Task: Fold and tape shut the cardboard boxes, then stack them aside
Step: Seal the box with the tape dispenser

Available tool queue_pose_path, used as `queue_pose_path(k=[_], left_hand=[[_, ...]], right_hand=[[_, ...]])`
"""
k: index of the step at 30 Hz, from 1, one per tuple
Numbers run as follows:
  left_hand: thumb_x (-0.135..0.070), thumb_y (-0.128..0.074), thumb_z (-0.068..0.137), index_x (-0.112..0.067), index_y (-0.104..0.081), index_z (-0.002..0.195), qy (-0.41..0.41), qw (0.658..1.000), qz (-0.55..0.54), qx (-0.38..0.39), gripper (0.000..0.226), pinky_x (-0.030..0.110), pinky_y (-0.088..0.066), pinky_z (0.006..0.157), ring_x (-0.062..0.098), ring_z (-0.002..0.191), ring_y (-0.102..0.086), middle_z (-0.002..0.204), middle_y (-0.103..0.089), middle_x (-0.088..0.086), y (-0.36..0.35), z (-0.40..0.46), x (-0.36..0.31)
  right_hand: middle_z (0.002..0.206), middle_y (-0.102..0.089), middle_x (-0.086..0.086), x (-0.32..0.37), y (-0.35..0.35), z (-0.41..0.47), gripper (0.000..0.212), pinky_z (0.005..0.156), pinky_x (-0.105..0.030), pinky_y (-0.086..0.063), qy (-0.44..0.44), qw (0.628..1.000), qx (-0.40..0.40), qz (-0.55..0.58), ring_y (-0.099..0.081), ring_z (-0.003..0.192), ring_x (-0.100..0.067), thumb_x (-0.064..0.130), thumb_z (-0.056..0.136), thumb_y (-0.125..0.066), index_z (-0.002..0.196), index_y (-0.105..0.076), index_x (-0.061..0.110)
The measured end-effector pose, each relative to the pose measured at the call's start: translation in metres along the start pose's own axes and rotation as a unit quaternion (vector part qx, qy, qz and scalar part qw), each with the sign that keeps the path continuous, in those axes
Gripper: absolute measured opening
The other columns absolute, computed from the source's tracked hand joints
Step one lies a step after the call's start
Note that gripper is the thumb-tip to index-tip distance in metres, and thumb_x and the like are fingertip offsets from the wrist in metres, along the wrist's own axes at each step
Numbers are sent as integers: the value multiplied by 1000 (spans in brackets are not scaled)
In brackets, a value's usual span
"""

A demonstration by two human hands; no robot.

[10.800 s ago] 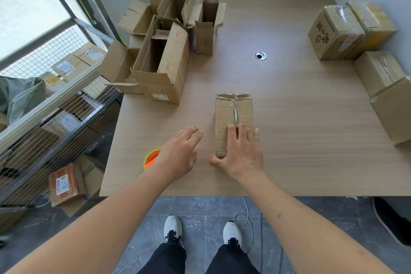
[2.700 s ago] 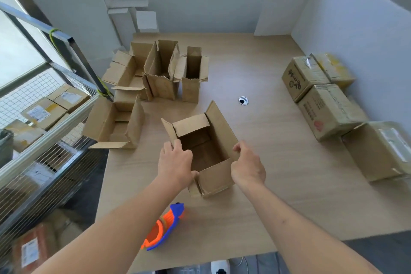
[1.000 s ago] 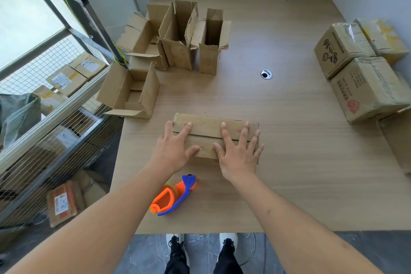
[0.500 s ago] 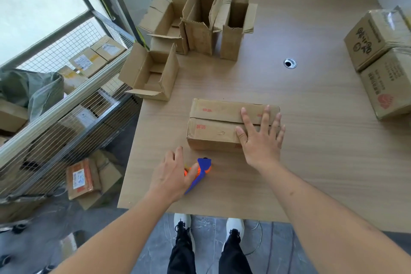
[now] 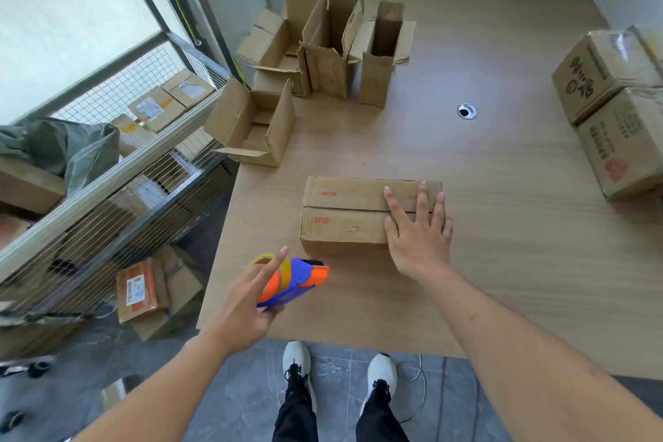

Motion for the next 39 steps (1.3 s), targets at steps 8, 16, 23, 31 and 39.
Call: queue_pose_path(k=[8, 16, 23, 31, 39], left_hand=[[-21, -72, 87, -32, -26, 161, -135, 986, 83, -49, 88, 44, -47, 95, 28, 110, -54, 127, -53, 2, 67, 60, -83], [-1, -73, 78, -43, -12, 161, -179, 973, 126, 73, 112, 48, -36, 114, 27, 118, -47, 123, -47, -8, 18, 112, -126], [-3, -64, 70, -41, -9, 162, -196, 963, 163, 92, 114, 32, -28, 113, 27, 115, -46, 118, -52, -9, 0, 120, -131], [-5, -57, 65, -41, -8, 162, -182, 963, 167, 105, 114, 30, -33, 108, 25, 111, -47, 114, -50, -11, -1, 123, -129], [-16, -65, 74, -45, -7, 161, -166, 963, 177, 120, 109, 42, -40, 105, 28, 109, -47, 116, -51, -7, -5, 128, -124]], right_hand=[[170, 20, 0, 13, 3, -24, 55, 123, -53, -8, 33, 999, 1, 20, 14, 155, -36, 63, 104, -22, 153, 4, 64], [171, -9, 13, -17, 22, -20, 52, 113, -45, -31, 101, 994, -31, 31, -20, 151, -28, 52, 105, -41, 154, -25, 56], [163, -31, 17, -21, 38, -14, 46, 109, -43, -27, 119, 989, -69, 55, -35, 141, -26, 49, 98, -58, 143, -51, 45], [112, -71, 0, 1, 46, -10, 42, 90, -38, -51, 232, 945, -81, 215, -62, 105, -25, 4, 85, -75, 124, -72, 20], [97, -76, 11, 3, 34, 10, 14, 84, -37, -52, 184, 937, -27, 295, -61, 96, -13, 20, 91, -74, 101, -80, 28]])
Point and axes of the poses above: each hand's wrist, its own z-axis towards the middle knuckle, its own y-axis out of the back of the hand, x = y × z, the point moved 10 cm from there along z, towards the middle knuckle
